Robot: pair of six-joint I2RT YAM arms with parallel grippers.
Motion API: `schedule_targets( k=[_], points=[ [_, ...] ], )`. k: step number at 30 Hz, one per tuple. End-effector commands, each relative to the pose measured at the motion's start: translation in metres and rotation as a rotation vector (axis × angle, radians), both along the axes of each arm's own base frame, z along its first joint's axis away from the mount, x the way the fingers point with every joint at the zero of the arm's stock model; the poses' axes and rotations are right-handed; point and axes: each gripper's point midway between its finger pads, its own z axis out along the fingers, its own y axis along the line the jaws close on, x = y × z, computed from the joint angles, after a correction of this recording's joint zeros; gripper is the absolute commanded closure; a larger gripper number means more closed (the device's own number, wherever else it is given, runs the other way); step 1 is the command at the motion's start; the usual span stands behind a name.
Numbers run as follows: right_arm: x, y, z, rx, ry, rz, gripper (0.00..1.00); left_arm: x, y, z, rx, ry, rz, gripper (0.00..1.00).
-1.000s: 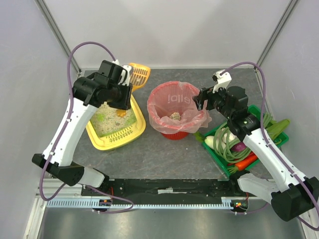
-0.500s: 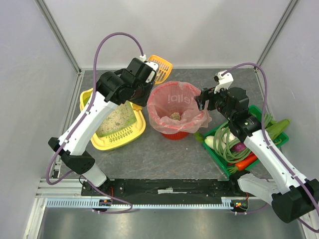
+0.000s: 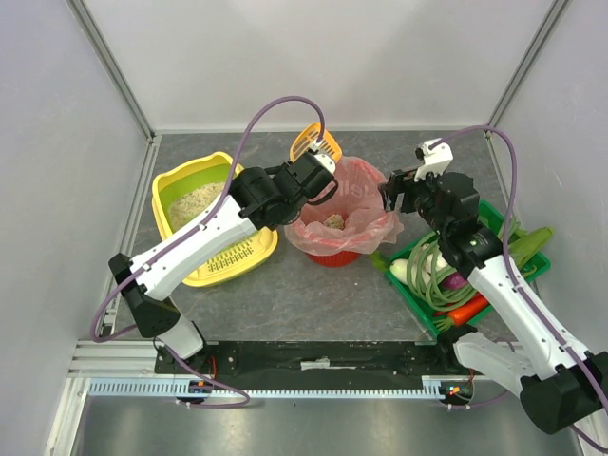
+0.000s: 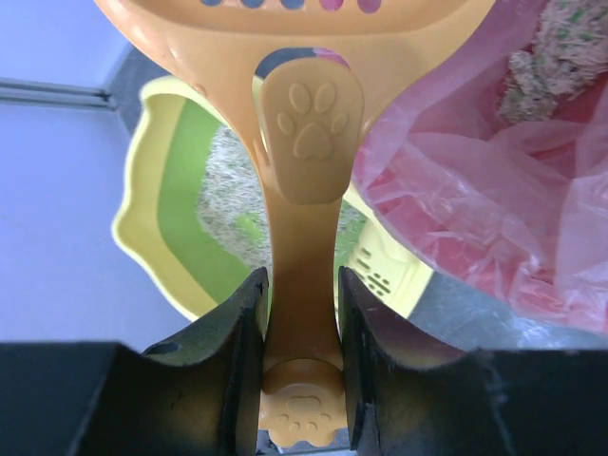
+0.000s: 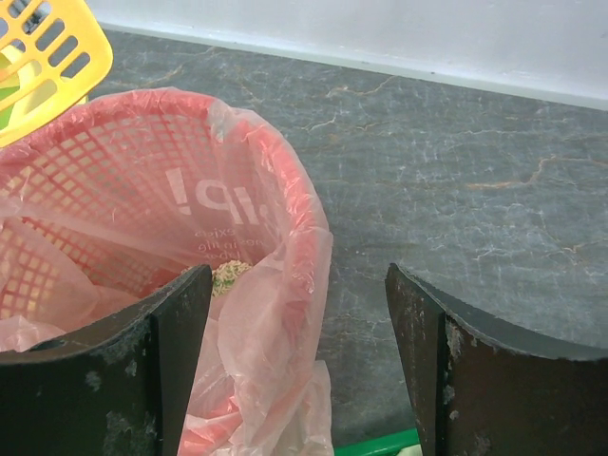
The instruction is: Clean the litter box
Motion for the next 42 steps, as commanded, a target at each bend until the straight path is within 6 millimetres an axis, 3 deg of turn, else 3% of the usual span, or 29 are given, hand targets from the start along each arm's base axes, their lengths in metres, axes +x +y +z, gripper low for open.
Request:
schedule_targets(
  k=[1,13,14,22,23,24,25,29,35,42],
  points=[
    [-0.002,-0.008,0.014,0.012,-0.058,-0.040,0.18,0.015,0.000,0.040,0.052,-0.194,-0.044,0.98],
    [-0.010,-0.030,0.018,-0.005,-0.092,-0.136,0.17,0.031,-0.016,0.060,0.264,-0.373,-0.178,0.98],
    [-0.010,-0.032,0.018,-0.008,-0.094,-0.143,0.17,0.032,-0.025,0.059,0.294,-0.408,-0.211,0.98],
    [-0.012,-0.035,0.015,-0.020,-0.093,-0.152,0.17,0.034,-0.025,0.059,0.395,-0.470,-0.205,0.98],
    [-0.012,-0.036,0.016,-0.018,-0.099,-0.155,0.17,0.033,-0.022,0.066,0.470,-0.494,-0.217,0.98],
    [-0.013,-0.037,0.016,-0.020,-0.099,-0.158,0.17,0.036,-0.027,0.076,0.435,-0.554,-0.200,0.98],
    [-0.013,-0.038,0.017,-0.020,-0.103,-0.161,0.17,0.034,-0.026,0.068,0.472,-0.562,-0.220,0.98],
    [-0.014,-0.041,0.017,-0.023,-0.107,-0.176,0.16,0.030,-0.026,0.069,0.577,-0.575,-0.279,0.98],
    [-0.014,-0.042,0.017,-0.023,-0.110,-0.184,0.17,0.029,-0.025,0.081,0.603,-0.606,-0.284,0.98],
    [-0.015,-0.043,0.018,-0.023,-0.113,-0.185,0.16,0.029,-0.024,0.063,0.751,-0.575,-0.346,0.98]
  ],
)
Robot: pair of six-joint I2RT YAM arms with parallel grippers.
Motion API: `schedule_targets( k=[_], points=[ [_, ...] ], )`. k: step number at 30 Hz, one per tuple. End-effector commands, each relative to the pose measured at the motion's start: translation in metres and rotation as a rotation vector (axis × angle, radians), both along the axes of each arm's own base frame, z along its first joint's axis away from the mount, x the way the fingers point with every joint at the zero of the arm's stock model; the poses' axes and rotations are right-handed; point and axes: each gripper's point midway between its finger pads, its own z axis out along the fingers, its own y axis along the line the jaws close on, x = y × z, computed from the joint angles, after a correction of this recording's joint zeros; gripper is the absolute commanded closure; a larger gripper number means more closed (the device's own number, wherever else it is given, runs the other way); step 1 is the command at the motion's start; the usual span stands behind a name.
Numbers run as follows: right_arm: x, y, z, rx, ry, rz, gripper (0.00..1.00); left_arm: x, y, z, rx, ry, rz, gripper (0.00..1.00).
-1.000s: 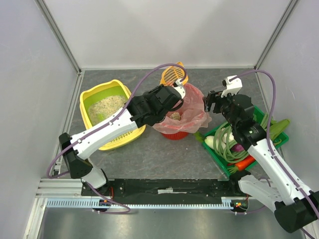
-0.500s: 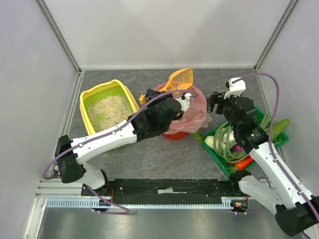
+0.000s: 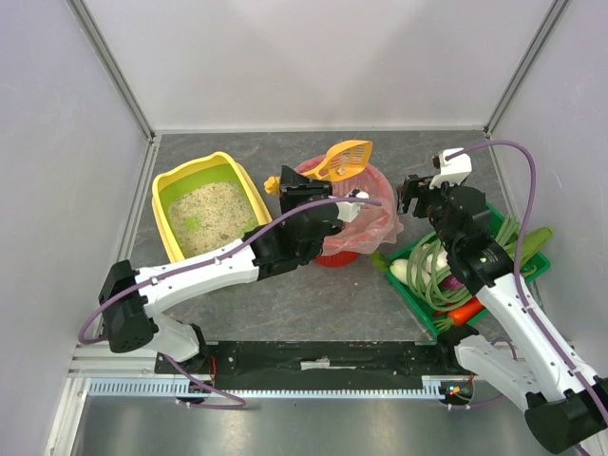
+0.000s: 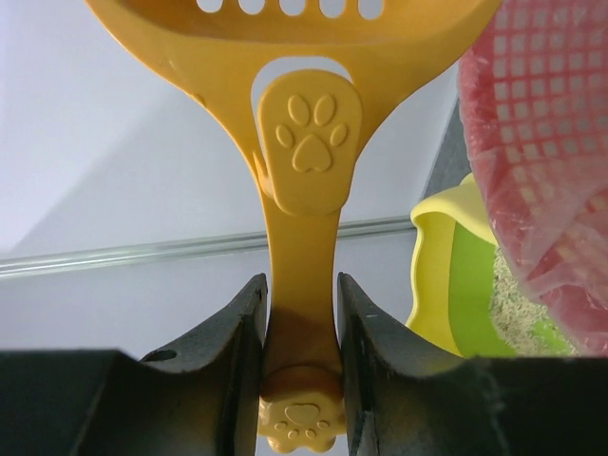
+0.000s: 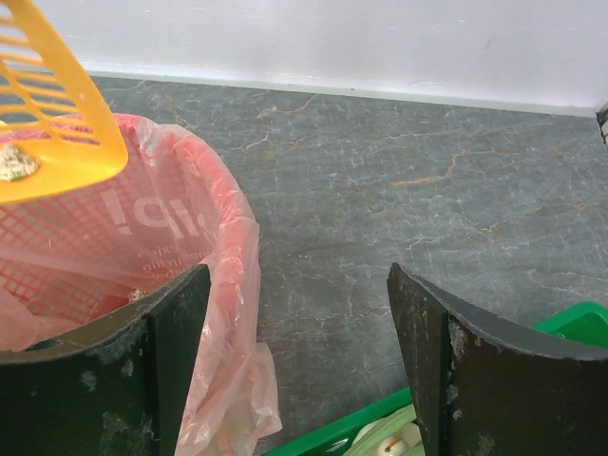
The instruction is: Clean the litter box
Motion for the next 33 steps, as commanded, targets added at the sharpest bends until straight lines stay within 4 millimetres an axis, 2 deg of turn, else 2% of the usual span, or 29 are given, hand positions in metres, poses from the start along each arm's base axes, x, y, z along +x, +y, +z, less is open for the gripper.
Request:
schedule_targets(
  k=[1,5,8,10,11,12,13,17,24,25,26,28,29,30,31,32,33],
  points=[
    [-0.002,-0.004,0.007,-0.002,-0.035,-0.018,0.16,-0.004,0.007,0.014,0.065,-0.038,0.001,0.98],
    [-0.003,-0.005,0.009,-0.001,-0.041,-0.021,0.16,-0.005,0.012,0.009,0.155,-0.028,0.018,0.98],
    [-0.002,-0.006,0.009,0.000,-0.041,-0.024,0.16,-0.006,0.015,0.018,0.156,-0.083,0.027,0.98],
    [-0.002,-0.005,0.008,0.002,-0.039,-0.025,0.16,-0.012,0.009,0.007,0.178,-0.082,-0.003,0.98],
    [-0.002,-0.004,0.009,0.002,-0.040,-0.020,0.16,-0.016,0.010,0.003,0.195,-0.078,-0.013,0.98],
    [-0.002,-0.004,0.010,0.002,-0.040,-0.017,0.16,-0.018,0.013,-0.011,0.230,-0.064,-0.013,0.98],
    [-0.002,-0.003,0.010,0.002,-0.040,-0.015,0.16,-0.017,0.017,-0.012,0.232,-0.064,-0.001,0.98],
    [-0.003,-0.005,0.012,0.008,-0.047,-0.019,0.16,-0.015,0.025,0.004,0.169,-0.091,0.043,0.98],
    [-0.005,-0.003,0.013,0.022,-0.046,-0.013,0.16,-0.013,0.029,0.008,0.144,-0.100,0.075,0.98],
    [-0.006,-0.004,0.014,0.023,-0.050,-0.013,0.16,-0.013,0.030,0.009,0.126,-0.103,0.091,0.98],
    [-0.007,-0.004,0.015,0.026,-0.051,-0.013,0.16,-0.011,0.031,0.020,0.080,-0.113,0.108,0.98],
    [-0.009,-0.005,0.017,0.028,-0.059,-0.016,0.16,-0.007,0.034,0.021,-0.039,-0.094,0.161,0.98],
    [-0.010,-0.006,0.018,0.028,-0.059,-0.017,0.16,-0.007,0.038,0.033,-0.012,-0.040,0.168,0.98],
    [-0.010,-0.007,0.018,0.028,-0.060,-0.020,0.16,-0.006,0.040,0.032,-0.194,-0.034,0.196,0.98],
    [-0.011,-0.007,0.020,0.029,-0.066,-0.020,0.16,-0.004,0.034,0.032,-0.254,-0.004,0.173,0.98],
    [-0.011,-0.007,0.021,0.029,-0.066,-0.020,0.16,-0.008,0.040,0.044,-0.281,0.030,0.174,0.98],
    [-0.011,-0.007,0.021,0.029,-0.065,-0.019,0.16,-0.008,0.040,0.042,-0.416,0.046,0.193,0.98]
  ],
)
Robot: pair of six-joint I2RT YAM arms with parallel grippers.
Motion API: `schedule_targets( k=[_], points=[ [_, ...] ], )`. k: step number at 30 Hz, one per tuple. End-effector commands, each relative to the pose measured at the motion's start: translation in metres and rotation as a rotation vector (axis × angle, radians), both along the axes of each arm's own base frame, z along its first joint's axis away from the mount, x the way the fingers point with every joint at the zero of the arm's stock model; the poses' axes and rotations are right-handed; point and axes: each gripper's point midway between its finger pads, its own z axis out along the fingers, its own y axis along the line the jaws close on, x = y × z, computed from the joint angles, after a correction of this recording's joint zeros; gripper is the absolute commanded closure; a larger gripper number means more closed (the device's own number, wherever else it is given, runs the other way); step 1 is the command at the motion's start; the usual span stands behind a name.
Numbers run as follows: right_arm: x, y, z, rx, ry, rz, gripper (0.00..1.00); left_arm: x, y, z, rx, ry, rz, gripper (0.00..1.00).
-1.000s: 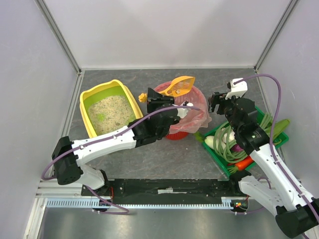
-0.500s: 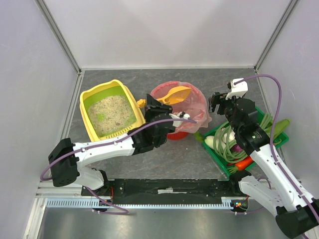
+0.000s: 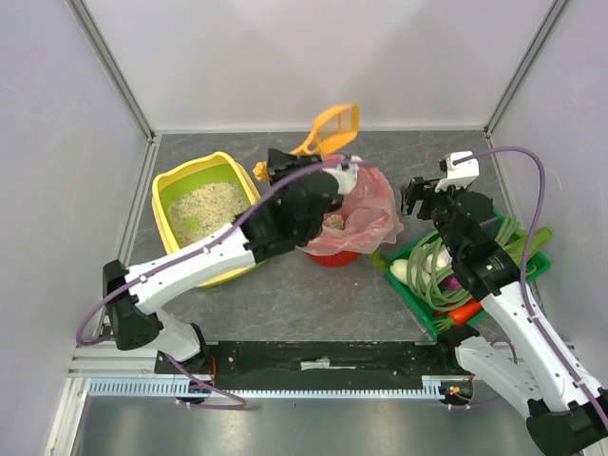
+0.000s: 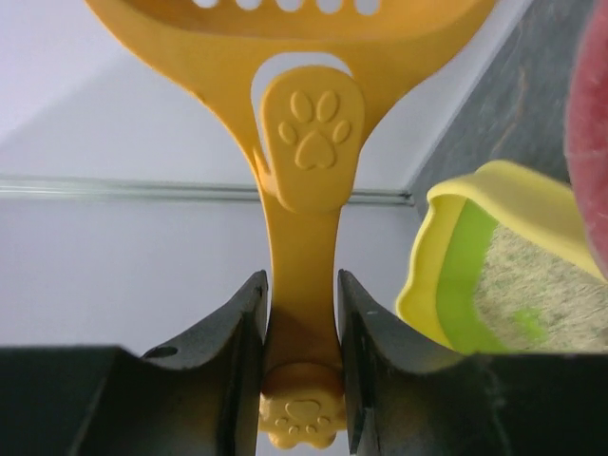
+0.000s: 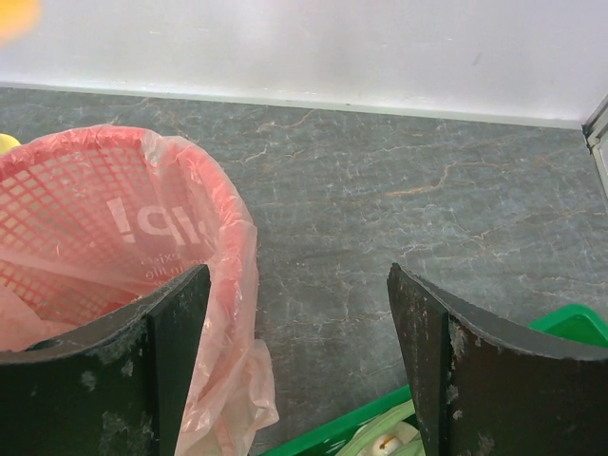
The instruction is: Clean the litter box
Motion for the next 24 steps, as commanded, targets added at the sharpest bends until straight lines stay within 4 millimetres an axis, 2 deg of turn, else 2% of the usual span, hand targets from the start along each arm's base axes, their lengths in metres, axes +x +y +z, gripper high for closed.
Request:
schedule_targets(
  k=[1,2,3,4,5,6,7,9,10,11,12,13,16,17,18,21,22,24],
  points=[
    [-0.003,-0.002,0.013,0.020,-0.035,-0.012,0.16,-0.009,0.014,0.008,-0.438,0.104,0.043,0.98],
    [-0.003,-0.003,0.013,0.020,-0.035,-0.014,0.16,-0.009,0.015,0.020,-0.534,0.120,0.038,0.98],
    [-0.002,-0.003,0.014,0.018,-0.035,-0.016,0.16,-0.010,0.030,0.006,-0.610,0.182,0.101,0.98],
    [-0.002,-0.003,0.014,0.016,-0.034,-0.018,0.16,-0.012,0.023,-0.004,-0.703,0.280,0.074,0.98],
    [-0.002,-0.004,0.015,0.013,-0.036,-0.021,0.16,-0.011,0.028,-0.002,-0.787,0.316,0.086,0.98],
    [-0.001,-0.004,0.016,0.010,-0.038,-0.022,0.16,-0.009,0.045,-0.011,-0.875,0.344,0.167,0.98],
    [0.000,-0.004,0.016,0.005,-0.036,-0.023,0.16,-0.012,0.041,-0.018,-0.942,0.412,0.156,0.98],
    [0.003,-0.005,0.012,-0.010,-0.027,-0.031,0.16,-0.015,0.059,-0.028,-1.085,0.443,0.243,0.98],
    [0.004,-0.005,0.011,-0.014,-0.021,-0.032,0.16,-0.022,0.055,-0.041,-1.134,0.526,0.247,0.98],
    [0.005,-0.006,0.008,-0.020,-0.015,-0.041,0.16,-0.027,0.060,-0.043,-1.204,0.543,0.273,0.98],
    [0.007,-0.006,0.004,-0.023,-0.003,-0.044,0.16,-0.027,0.072,-0.048,-1.247,0.552,0.318,0.98],
    [0.009,-0.006,0.000,-0.025,0.005,-0.049,0.16,-0.031,0.072,-0.059,-1.272,0.603,0.340,0.98],
    [0.013,-0.011,-0.007,-0.036,0.012,-0.085,0.16,-0.029,0.090,-0.062,-1.381,0.638,0.408,0.98],
    [0.015,-0.012,-0.007,-0.041,0.010,-0.095,0.16,-0.027,0.094,-0.062,-1.413,0.643,0.429,0.98],
    [0.018,-0.019,-0.012,-0.050,0.022,-0.139,0.16,-0.018,0.107,-0.066,-1.447,0.632,0.481,0.98],
    [0.024,-0.026,-0.022,-0.048,0.063,-0.202,0.16,-0.006,0.120,-0.074,-1.549,0.608,0.595,0.98],
    [0.026,-0.029,-0.025,-0.043,0.073,-0.235,0.16,-0.005,0.121,-0.087,-1.557,0.620,0.647,0.98],
    [0.030,-0.029,-0.040,-0.007,0.132,-0.268,0.16,-0.006,0.116,-0.099,-1.639,0.662,0.736,0.98]
  ],
)
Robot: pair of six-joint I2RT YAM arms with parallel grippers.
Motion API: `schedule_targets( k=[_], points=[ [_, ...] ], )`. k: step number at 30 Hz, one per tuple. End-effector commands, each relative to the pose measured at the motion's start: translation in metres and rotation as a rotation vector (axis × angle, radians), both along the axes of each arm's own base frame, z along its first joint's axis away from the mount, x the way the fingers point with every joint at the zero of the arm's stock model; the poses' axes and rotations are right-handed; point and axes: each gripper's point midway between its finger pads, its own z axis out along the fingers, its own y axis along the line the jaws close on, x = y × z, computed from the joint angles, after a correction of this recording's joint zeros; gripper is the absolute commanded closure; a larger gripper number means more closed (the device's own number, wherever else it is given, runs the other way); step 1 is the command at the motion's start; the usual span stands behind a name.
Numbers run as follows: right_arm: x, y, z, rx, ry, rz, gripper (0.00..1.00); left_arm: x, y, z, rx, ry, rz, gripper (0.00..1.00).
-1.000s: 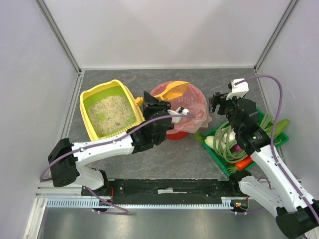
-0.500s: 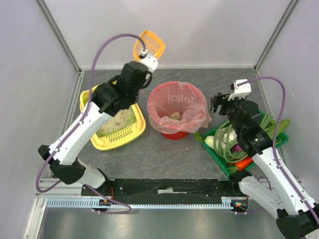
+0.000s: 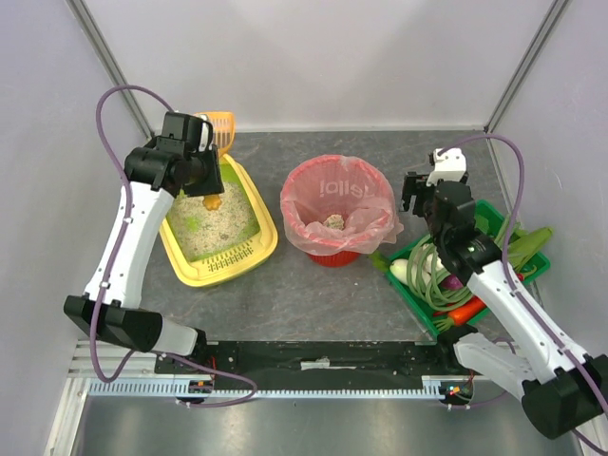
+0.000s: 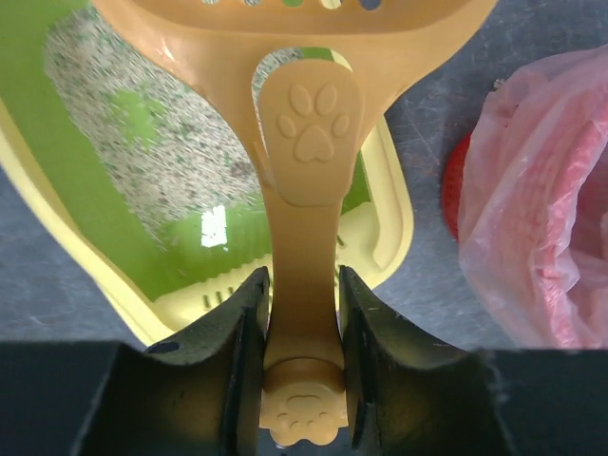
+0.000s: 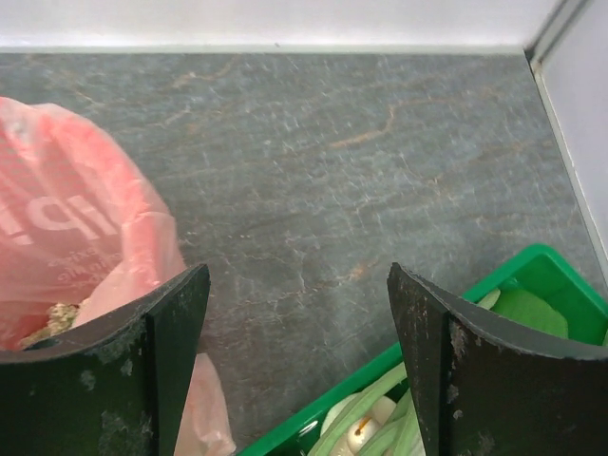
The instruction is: Clean the litter box
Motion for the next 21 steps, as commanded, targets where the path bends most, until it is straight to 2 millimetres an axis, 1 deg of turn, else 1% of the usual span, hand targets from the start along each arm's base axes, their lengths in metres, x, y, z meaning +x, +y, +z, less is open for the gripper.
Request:
schedule_targets(
  k=[1,3,5,6,7,8,9,10,11,12,13,14,15,17,18,19,20,21],
  points=[
    [0.010,-0.007,-0.007,0.071,0.038,-0.118,0.16,-0.003,-0.030,-0.023,-0.257,0.163,0.114,0.98],
    [0.011,-0.003,-0.020,0.079,0.084,-0.113,0.16,-0.011,-0.029,-0.029,-0.277,0.223,0.180,0.98],
    [0.009,-0.005,-0.027,0.064,0.117,-0.124,0.16,-0.016,-0.029,-0.027,-0.287,0.252,0.202,0.98],
    [0.010,-0.005,-0.029,0.038,0.128,-0.118,0.16,-0.028,-0.023,-0.030,-0.252,0.295,0.229,0.98],
    [0.009,-0.007,-0.031,0.018,0.140,-0.117,0.16,-0.034,-0.019,-0.030,-0.235,0.319,0.240,0.98],
    [0.009,-0.011,-0.033,-0.009,0.145,-0.131,0.16,-0.040,-0.016,-0.035,-0.222,0.356,0.246,0.98],
    [0.009,-0.014,-0.036,-0.033,0.157,-0.140,0.16,-0.055,-0.009,-0.041,-0.191,0.425,0.274,0.98],
    [0.007,-0.019,-0.037,-0.065,0.170,-0.156,0.16,-0.063,-0.010,-0.045,-0.195,0.462,0.283,0.98],
    [0.007,-0.024,-0.037,-0.085,0.170,-0.179,0.16,-0.069,-0.012,-0.046,-0.215,0.487,0.286,0.98],
    [0.008,-0.026,-0.034,-0.094,0.167,-0.186,0.16,-0.075,-0.020,-0.045,-0.256,0.511,0.267,0.98],
    [0.008,-0.027,-0.033,-0.115,0.170,-0.183,0.16,-0.079,-0.023,-0.047,-0.278,0.535,0.275,0.98],
    [0.009,-0.027,-0.033,-0.120,0.172,-0.181,0.16,-0.082,-0.027,-0.046,-0.316,0.547,0.272,0.98],
    [0.011,-0.026,-0.028,-0.119,0.164,-0.179,0.16,-0.087,-0.028,-0.049,-0.331,0.571,0.279,0.98],
    [0.013,-0.025,-0.028,-0.134,0.173,-0.175,0.16,-0.095,-0.032,-0.050,-0.387,0.607,0.276,0.98],
    [0.015,-0.026,-0.025,-0.134,0.169,-0.179,0.16,-0.101,-0.032,-0.057,-0.392,0.642,0.278,0.98],
    [0.016,-0.026,-0.025,-0.140,0.173,-0.181,0.16,-0.104,-0.031,-0.062,-0.395,0.666,0.275,0.98],
    [0.018,-0.025,-0.028,-0.145,0.183,-0.181,0.16,-0.105,-0.026,-0.066,-0.405,0.683,0.302,0.98],
    [0.019,-0.024,-0.027,-0.146,0.188,-0.175,0.16,-0.109,-0.022,-0.077,-0.395,0.724,0.329,0.98]
  ],
)
